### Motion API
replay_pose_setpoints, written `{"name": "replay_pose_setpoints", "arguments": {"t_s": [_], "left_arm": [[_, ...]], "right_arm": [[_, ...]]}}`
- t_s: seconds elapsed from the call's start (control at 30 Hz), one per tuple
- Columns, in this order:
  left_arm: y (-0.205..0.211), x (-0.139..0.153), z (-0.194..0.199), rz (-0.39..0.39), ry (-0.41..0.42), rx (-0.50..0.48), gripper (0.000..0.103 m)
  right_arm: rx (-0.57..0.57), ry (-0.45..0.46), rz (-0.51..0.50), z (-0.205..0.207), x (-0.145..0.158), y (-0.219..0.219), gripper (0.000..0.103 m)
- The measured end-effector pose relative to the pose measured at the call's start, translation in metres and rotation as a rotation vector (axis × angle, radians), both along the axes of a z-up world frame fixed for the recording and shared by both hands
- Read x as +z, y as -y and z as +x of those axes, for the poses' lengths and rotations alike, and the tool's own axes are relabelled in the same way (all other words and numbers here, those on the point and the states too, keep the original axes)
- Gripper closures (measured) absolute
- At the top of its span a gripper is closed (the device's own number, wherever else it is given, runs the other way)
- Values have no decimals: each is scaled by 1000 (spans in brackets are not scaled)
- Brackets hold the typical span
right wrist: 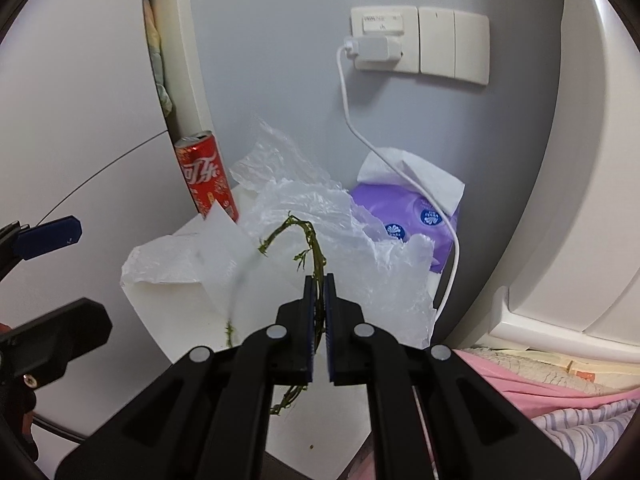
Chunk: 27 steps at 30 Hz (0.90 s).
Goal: Collect trash
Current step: 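Lift the wreath with the right gripper and carry it toward the wastebasket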
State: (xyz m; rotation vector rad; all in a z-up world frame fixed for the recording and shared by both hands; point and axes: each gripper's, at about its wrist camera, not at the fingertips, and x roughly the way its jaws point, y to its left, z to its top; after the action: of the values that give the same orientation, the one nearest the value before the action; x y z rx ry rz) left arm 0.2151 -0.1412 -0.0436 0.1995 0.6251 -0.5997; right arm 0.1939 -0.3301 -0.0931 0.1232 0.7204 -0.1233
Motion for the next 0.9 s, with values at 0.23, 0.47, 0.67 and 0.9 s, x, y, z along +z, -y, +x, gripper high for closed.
{"name": "replay_pose_setpoints", "arguments": {"t_s": [0.23, 0.47, 0.67, 0.9], "left_arm": [[-12, 14, -22, -10, 22, 15, 5], [-22, 20, -39, -11, 30, 31, 5], [-25, 26, -47, -16, 39, 41, 5], [-32, 39, -59, -22, 65, 56, 5]], "right_arm": [[17, 30, -14, -10, 16, -11, 97], [20, 59, -31, -15, 31, -14, 97], [32, 75, -36, -20, 42, -16, 97], [67, 105, -42, -34, 58, -27, 97]]}}
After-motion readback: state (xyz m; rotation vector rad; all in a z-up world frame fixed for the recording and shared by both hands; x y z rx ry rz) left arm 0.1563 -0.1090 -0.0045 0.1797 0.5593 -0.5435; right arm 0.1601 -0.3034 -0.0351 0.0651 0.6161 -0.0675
